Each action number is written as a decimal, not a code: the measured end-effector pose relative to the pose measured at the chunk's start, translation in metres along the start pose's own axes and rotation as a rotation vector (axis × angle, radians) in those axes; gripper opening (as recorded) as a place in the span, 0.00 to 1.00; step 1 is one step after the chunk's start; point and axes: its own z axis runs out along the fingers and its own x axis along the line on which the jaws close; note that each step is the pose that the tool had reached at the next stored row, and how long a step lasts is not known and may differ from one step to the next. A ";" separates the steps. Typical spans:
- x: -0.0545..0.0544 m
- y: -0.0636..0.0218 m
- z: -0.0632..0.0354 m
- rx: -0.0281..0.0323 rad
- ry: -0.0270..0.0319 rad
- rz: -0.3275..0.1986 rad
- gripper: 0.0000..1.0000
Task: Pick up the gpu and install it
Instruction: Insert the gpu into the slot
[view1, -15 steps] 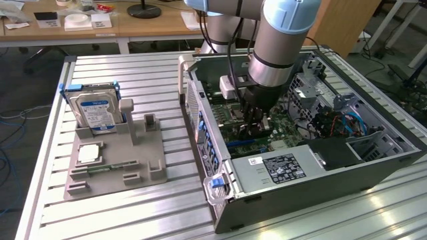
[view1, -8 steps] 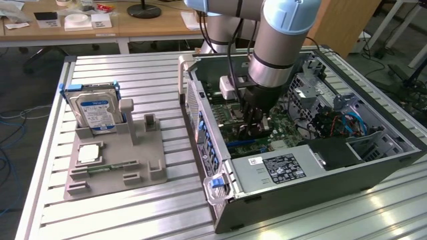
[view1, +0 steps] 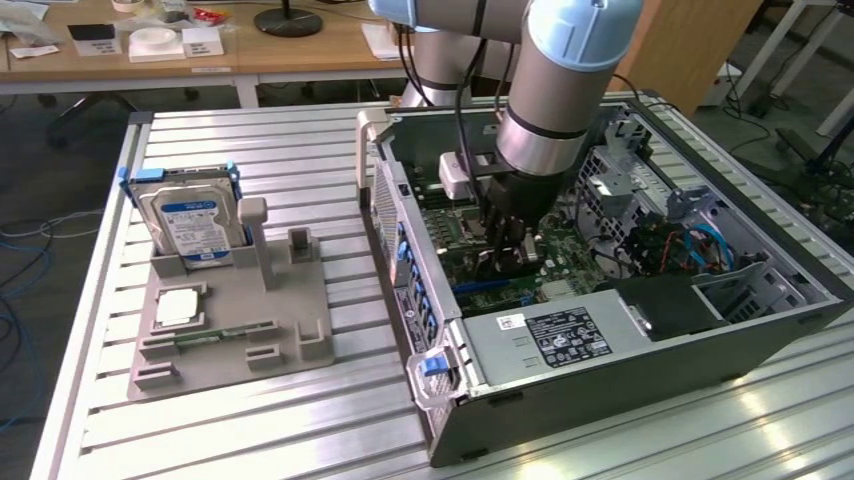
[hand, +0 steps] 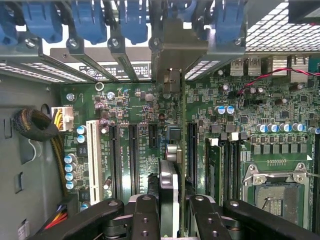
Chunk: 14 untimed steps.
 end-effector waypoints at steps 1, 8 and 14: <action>0.000 -0.0002 0.0003 -0.0008 -0.0002 0.000 0.28; -0.002 -0.0004 0.0031 -0.0038 0.0001 0.000 0.28; -0.002 -0.0003 0.0059 -0.0039 0.0003 0.000 0.28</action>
